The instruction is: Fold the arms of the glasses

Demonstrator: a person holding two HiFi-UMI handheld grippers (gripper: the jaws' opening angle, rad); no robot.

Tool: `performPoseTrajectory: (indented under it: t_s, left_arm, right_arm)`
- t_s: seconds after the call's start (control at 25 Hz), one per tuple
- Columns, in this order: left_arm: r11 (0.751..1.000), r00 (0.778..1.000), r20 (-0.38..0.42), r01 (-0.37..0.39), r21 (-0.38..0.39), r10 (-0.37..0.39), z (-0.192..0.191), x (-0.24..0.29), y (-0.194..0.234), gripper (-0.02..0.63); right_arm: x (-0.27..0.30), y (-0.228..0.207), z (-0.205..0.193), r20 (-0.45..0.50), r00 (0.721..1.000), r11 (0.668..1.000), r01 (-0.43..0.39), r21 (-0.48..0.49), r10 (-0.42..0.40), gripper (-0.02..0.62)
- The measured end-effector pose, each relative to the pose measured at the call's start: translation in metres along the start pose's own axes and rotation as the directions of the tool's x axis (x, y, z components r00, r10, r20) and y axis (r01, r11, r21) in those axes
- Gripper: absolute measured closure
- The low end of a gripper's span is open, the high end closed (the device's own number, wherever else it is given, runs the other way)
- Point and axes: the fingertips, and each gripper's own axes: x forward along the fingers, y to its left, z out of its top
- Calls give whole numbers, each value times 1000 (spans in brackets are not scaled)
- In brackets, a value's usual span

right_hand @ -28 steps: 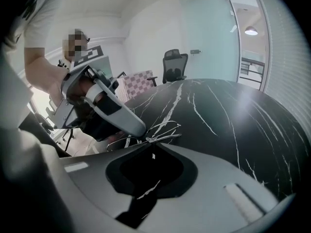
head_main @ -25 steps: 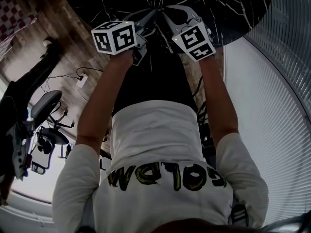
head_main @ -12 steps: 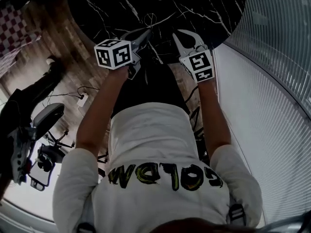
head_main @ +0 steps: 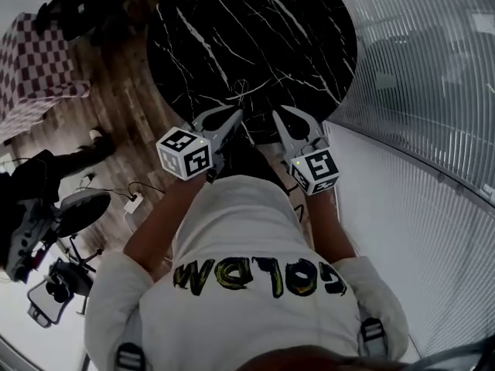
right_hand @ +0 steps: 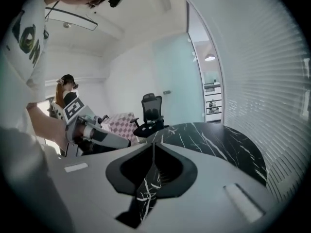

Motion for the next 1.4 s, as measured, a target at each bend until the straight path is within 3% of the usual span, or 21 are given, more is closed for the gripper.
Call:
performPoseTrajectory:
  t_s: [0.28, 0.48, 0.68, 0.92, 1.4]
  left_arm:
    - [983, 995, 87, 26, 180, -42, 43, -20, -63, 603]
    - [965, 984, 179, -23, 262, -25, 70, -39, -88, 603]
    - [950, 949, 312, -124, 287, 30, 77, -50, -92, 603]
    - [921, 941, 337, -151, 360, 22, 86, -53, -98, 603]
    - [910, 947, 320, -151, 386, 22, 83, -46, -98, 603]
  right_arm:
    - [-21, 44, 67, 93, 995, 999, -30, 12, 29, 581]
    - [-37, 64, 101, 173, 984, 999, -46, -7, 47, 591]
    - [-43, 77, 112, 243, 969, 997, -14, -78, 33, 592]
    - [-48, 78, 120, 291, 957, 997, 19, -79, 5, 592]
    - [-52, 78, 124, 311, 950, 996, 18, -82, 9, 592]
